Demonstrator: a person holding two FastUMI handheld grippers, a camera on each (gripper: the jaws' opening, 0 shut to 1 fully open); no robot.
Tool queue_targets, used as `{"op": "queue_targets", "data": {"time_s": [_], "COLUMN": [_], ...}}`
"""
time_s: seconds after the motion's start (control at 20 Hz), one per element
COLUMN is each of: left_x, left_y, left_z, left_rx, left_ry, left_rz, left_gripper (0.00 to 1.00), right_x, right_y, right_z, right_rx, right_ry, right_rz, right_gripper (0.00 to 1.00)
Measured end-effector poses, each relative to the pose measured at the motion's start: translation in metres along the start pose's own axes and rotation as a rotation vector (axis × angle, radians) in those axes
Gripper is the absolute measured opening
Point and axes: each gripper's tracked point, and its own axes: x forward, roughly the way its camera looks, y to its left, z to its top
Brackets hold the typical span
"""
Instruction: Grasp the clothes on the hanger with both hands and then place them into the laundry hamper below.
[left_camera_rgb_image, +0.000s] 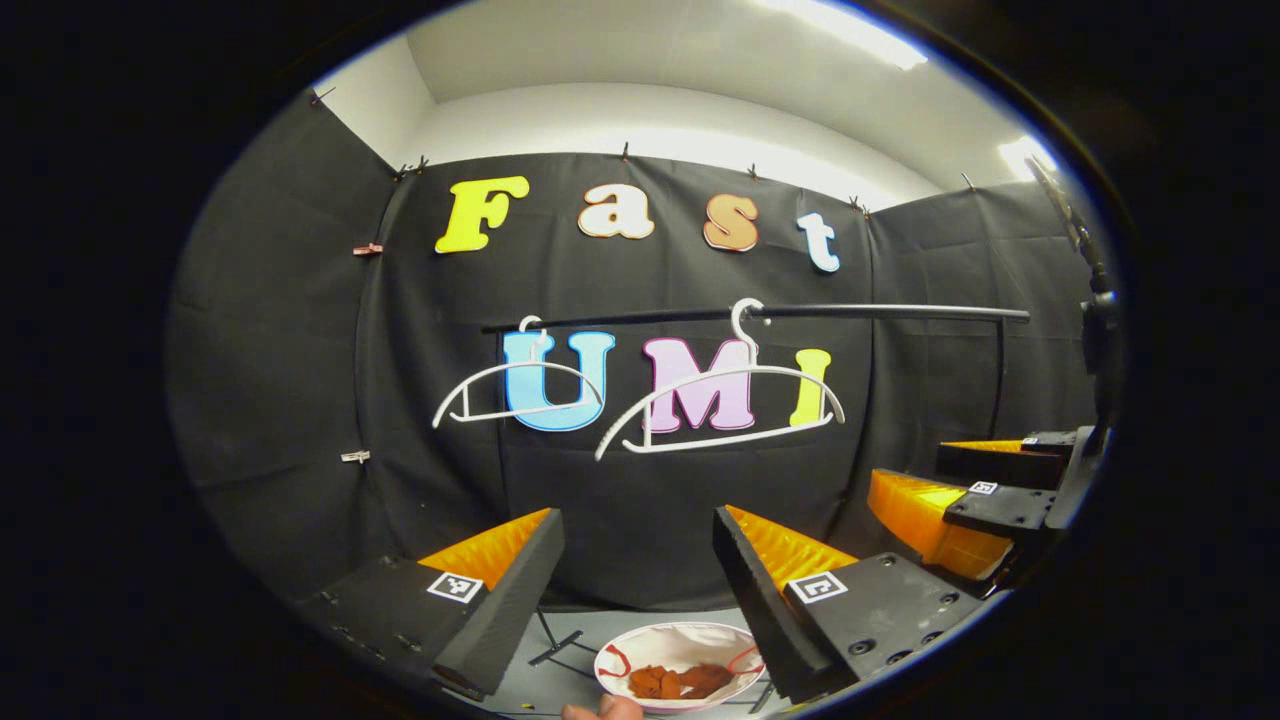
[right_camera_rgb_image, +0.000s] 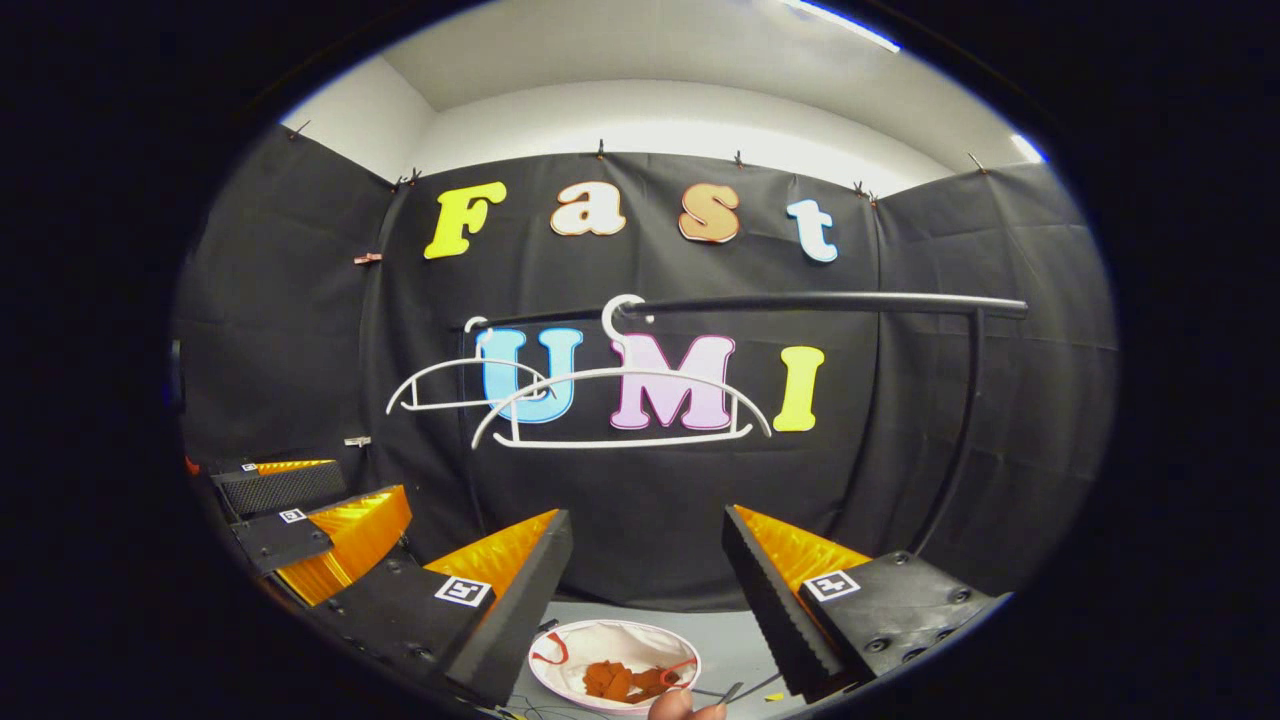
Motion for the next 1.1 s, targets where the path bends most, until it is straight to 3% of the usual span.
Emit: {"op": "queue_targets", "data": {"time_s": [0.1, 0.45, 0.6, 0.65, 0.75, 1.1], "left_x": [-0.007, -0.027, -0.029, -0.030, -0.031, -0.029], "left_y": [0.001, -0.015, -0.021, -0.024, -0.028, -0.042], "left_z": [0.012, 0.043, 0.045, 0.047, 0.045, 0.044], "left_rx": [-0.002, 0.024, 0.030, 0.032, 0.041, 0.044], "left_ry": [-0.025, -0.081, -0.080, -0.085, -0.085, -0.086], "left_rz": [0.008, 0.016, 0.024, 0.023, 0.026, 0.020], "left_gripper": [0.92, 0.95, 0.95, 0.92, 0.95, 0.92], "right_x": [-0.004, -0.015, -0.019, -0.020, -0.022, -0.020], "right_y": [0.000, -0.012, -0.019, -0.019, -0.022, -0.030], "right_z": [0.009, 0.029, 0.037, 0.037, 0.038, 0.046], "right_rx": [0.008, 0.033, 0.034, 0.038, 0.042, 0.036], "right_ry": [-0.016, -0.047, -0.062, -0.067, -0.069, -0.094], "right_rz": [0.002, 0.004, 0.003, 0.008, 0.012, 0.013], "right_gripper": [0.94, 0.94, 0.94, 0.99, 0.93, 0.96]}}
